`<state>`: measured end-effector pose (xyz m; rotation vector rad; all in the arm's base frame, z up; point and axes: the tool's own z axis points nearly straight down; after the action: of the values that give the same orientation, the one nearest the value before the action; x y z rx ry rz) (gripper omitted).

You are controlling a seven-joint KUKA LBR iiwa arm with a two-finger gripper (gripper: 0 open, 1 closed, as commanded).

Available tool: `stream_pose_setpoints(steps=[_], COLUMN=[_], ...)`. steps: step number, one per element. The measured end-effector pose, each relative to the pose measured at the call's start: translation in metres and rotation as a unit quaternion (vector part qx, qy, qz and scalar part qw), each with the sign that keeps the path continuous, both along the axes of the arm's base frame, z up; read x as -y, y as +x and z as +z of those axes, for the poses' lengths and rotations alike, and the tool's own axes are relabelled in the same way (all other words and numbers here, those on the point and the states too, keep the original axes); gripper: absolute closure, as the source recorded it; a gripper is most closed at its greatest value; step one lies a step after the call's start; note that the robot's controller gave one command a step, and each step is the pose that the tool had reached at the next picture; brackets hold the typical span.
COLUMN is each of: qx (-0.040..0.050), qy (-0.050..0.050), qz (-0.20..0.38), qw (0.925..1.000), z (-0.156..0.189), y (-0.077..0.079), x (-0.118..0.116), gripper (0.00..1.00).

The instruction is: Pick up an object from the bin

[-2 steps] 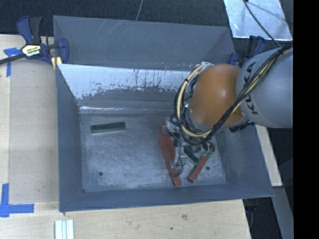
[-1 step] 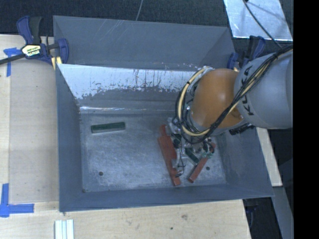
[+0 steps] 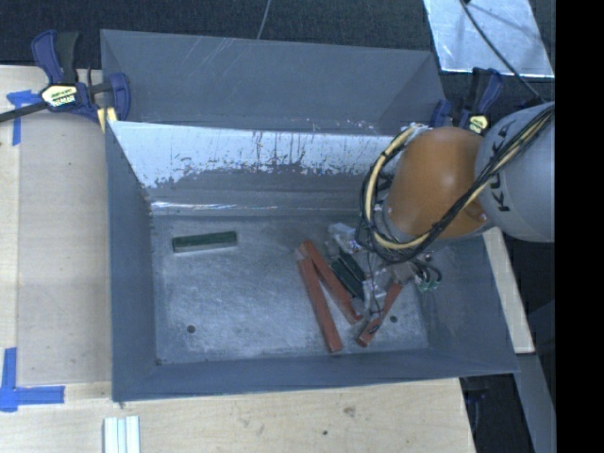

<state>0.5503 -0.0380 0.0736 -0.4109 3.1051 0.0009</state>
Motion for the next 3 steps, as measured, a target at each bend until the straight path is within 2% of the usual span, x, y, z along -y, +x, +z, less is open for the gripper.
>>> stream_pose_setpoints(steps=[1,2,3], qx=[-0.0034,-0.0027,-0.004], qy=[-0.001,-0.002,0.0], qz=[-0.062,0.075,-0.099], qw=[0.9981,0.9972,0.9951], z=[0.015,0.015,0.02], y=[-0.033,-0.024,-0.037], x=[-0.011,0.065,0.038], gripper=[0.0,0.0,1.0])
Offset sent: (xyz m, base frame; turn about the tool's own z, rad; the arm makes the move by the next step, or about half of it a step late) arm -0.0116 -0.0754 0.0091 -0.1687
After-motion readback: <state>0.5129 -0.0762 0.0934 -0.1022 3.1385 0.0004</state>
